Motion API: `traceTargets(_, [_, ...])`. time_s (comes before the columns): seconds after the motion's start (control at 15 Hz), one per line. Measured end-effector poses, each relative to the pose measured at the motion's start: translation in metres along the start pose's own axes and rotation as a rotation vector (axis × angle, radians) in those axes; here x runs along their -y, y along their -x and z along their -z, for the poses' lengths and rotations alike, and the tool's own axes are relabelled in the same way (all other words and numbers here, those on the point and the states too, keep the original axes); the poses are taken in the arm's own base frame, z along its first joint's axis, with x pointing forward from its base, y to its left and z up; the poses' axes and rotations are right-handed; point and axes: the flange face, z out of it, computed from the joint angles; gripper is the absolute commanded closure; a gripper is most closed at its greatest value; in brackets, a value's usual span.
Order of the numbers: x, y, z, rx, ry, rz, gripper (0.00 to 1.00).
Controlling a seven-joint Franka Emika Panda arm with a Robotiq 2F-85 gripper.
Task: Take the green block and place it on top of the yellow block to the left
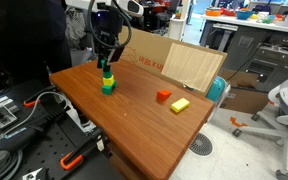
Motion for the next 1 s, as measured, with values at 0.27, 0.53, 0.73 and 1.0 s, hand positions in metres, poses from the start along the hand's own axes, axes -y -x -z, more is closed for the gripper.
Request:
traceTargets(0.27, [0.000,0.000,-0.001,0.001,0.001,0.000,0.19])
traceTargets(0.53, [-0.001,0.000,0.001,-0.003,0.003,0.001,0.00])
traceTargets(0.73, [-0.007,0.003,0.013,-0.024,0.001,-0.001,0.00])
traceTargets(1.0, [-0.044,0.022,0.042,-0.071,0.005,-0.042,0.00])
